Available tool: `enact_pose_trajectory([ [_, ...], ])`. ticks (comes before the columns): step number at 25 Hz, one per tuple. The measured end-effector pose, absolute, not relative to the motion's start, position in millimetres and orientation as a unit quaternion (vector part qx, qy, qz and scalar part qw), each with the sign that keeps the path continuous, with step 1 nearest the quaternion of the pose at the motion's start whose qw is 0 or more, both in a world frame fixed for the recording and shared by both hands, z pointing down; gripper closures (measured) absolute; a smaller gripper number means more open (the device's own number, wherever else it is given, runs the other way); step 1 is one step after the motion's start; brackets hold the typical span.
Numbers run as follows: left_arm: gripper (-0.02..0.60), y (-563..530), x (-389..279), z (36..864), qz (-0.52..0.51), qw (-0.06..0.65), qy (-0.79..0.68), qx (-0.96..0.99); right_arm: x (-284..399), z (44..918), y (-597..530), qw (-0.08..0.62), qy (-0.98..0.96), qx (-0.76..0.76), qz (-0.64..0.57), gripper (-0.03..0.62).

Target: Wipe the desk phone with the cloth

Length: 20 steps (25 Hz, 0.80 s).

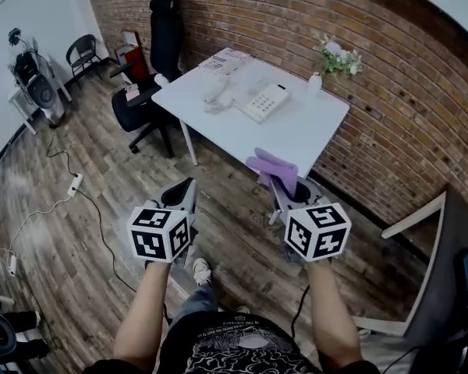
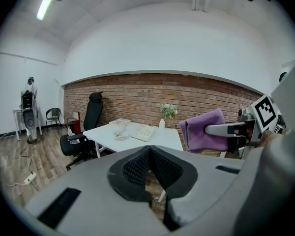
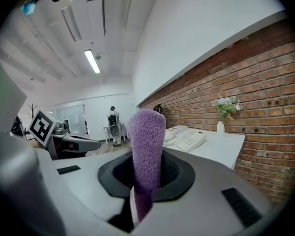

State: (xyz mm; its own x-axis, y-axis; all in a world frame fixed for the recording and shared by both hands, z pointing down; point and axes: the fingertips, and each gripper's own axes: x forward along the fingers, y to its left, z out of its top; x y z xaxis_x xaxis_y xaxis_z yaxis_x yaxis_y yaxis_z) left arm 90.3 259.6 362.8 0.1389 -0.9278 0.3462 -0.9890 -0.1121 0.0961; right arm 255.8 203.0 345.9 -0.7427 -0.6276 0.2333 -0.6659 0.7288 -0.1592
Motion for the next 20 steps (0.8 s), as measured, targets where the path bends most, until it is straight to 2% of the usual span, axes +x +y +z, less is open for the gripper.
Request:
enact_pose_trajectory([
  [20, 0.577, 85, -28, 375, 0.1, 0.179, -0.574, 0.793, 141, 358, 60, 0.099, -0.888, 0.423, 0.15, 0.549],
])
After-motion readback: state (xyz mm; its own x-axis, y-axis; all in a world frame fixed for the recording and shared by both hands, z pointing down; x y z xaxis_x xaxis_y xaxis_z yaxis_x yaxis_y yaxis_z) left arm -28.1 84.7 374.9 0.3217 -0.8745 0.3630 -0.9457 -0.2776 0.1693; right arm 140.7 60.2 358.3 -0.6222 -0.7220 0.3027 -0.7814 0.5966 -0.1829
